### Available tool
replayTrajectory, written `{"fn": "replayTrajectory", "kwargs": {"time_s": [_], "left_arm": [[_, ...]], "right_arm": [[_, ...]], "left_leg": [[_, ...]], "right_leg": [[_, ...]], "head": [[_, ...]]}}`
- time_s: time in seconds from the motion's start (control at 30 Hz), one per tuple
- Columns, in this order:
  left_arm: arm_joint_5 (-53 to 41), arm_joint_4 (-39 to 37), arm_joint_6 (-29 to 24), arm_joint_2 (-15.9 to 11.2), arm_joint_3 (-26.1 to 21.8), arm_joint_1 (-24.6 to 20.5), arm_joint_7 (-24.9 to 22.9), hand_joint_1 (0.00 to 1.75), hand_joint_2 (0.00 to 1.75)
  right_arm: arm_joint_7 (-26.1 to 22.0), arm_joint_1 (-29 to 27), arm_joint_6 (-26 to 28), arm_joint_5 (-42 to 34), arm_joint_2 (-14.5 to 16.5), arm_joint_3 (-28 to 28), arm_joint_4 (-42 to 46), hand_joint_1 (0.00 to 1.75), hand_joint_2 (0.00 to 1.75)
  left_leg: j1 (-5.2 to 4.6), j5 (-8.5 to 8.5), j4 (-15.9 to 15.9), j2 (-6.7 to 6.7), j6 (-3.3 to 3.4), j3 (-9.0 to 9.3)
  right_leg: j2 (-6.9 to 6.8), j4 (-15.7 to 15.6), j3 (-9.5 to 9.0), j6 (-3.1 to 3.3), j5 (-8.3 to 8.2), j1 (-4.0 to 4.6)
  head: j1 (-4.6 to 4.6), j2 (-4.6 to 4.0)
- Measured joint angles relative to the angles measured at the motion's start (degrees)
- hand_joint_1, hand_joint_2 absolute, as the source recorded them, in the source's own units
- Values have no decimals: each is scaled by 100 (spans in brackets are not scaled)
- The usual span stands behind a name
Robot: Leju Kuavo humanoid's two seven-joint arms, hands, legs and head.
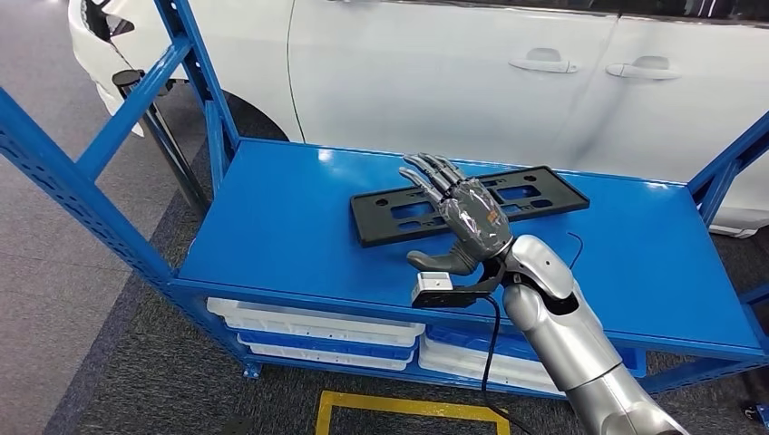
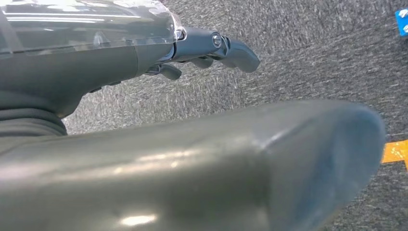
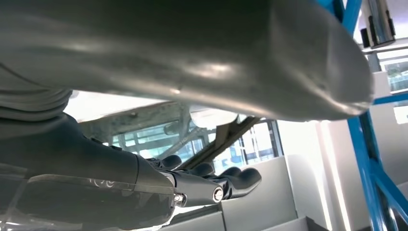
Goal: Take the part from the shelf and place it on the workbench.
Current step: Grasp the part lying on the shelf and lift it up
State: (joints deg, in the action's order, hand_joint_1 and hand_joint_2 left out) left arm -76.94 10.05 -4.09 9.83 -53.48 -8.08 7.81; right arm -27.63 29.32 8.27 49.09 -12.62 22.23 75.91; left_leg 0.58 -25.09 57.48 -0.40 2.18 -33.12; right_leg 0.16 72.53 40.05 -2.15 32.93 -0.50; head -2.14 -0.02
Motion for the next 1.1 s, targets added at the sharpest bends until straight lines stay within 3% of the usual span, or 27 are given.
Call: {"fn": "replayTrajectory", "kwargs": {"time_s": [0.03,0.07,0.17,0.23,0.37,0.43,0.5,0.53,0.57,0.6,0.67,0.73,0.83,0.9,1.0,1.03,1.07,1.1], "left_arm": [[0,0,-1,-1,0,6,-1,0,0],[0,0,-1,-1,0,9,-1,0,0],[0,0,-2,4,1,8,0,0,0],[-1,0,-2,10,2,5,0,0,0],[-6,0,-5,14,2,6,1,0,0],[-9,0,-6,13,3,-4,2,0,0],[-10,0,-6,12,4,0,5,0,0],[-10,0,-6,11,4,8,9,0,0],[-10,0,-6,11,4,15,14,0,0],[-10,0,-6,9,4,17,19,0,0],[-9,0,-6,2,4,10,29,0,0],[-8,0,-5,-3,5,0,40,0,0],[-1,0,-2,-6,6,8,52,0,0],[1,0,-2,-11,6,-1,62,0,0],[8,0,0,-15,7,-9,79,0,0],[12,0,1,-15,7,-4,83,0,0],[17,0,1,-16,7,0,85,0,0],[25,0,2,-16,7,1,87,0,0]], "right_arm": [[2,-19,-1,0,1,0,0,0,0],[2,-32,-2,0,1,0,1,0,0],[3,-34,-4,5,1,-4,7,0,0],[5,-35,-10,21,1,-8,19,0,0],[12,-39,-15,34,-2,-14,63,0,0],[16,-37,-14,51,-3,-17,85,0,0],[34,-52,-11,125,-3,-18,92,0,0],[46,-63,-8,178,-3,-17,92,0,0],[58,-72,-4,225,-4,-16,92,0,0],[68,-76,2,270,-4,-15,92,0,0],[81,-79,16,369,-4,-13,92,0,0],[93,-80,45,496,-6,-10,92,0,0],[137,-85,120,712,-20,7,92,0,0],[177,-81,174,855,-39,24,90,0,0],[311,-77,339,1304,-81,105,51,0,0],[368,-80,408,1486,-92,152,25,0,0],[417,-80,474,1642,-103,202,-4,0,0],[458,-77,533,1761,-110,247,-30,0,0]], "left_leg": [[-5,-18,3,-2,4,15],[-8,-38,5,-5,4,39],[-20,-112,8,-12,-19,139],[-27,-147,8,-12,-66,148],[-43,-221,182,-2,-191,132],[-27,-509,664,3,-232,-88],[-11,-827,1367,4,-288,-463],[-5,-879,1574,4,-308,-592],[-2,-819,1578,4,-320,-628],[1,-645,1355,5,-316,-552],[-1,-222,571,7,-289,-234],[-23,-63,89,6,-221,-43],[-27,-10,26,3,-106,-25],[-4,31,-16,7,-54,-14],[1,50,-31,9,-23,-15],[1,47,-30,9,-21,-16],[1,44,-27,9,-20,-16],[1,39,-23,6,-25,-12]], "right_leg": [[0,155,133,3,-6,0],[0,83,156,14,-133,0],[-3,-1026,-249,99,-817,31],[-3,-1460,-405,166,-951,72],[1,-1567,-504,272,-959,47],[-3,-1591,-555,309,-952,27],[-4,-1583,-557,332,-938,31],[-3,-1575,-557,336,-930,34],[0,-1565,-559,336,-921,34],[4,-1553,-566,330,-910,33],[12,-1530,-585,304,-887,37],[15,-1512,-574,257,-878,48],[17,-1500,-548,166,-868,50],[13,-1292,-463,108,-710,39],[7,-248,16,46,-181,12],[6,32,154,34,-102,4],[5,116,201,27,-131,-4],[3,-43,128,29,-270,-13]], "head": [[0,0],[0,0],[0,1],[-1,1],[-1,0],[-2,1],[-2,1],[-2,1],[-2,0],[-2,0],[-2,0],[-2,0],[-2,1],[-1,1],[1,1],[1,1],[1,1],[1,0]]}}
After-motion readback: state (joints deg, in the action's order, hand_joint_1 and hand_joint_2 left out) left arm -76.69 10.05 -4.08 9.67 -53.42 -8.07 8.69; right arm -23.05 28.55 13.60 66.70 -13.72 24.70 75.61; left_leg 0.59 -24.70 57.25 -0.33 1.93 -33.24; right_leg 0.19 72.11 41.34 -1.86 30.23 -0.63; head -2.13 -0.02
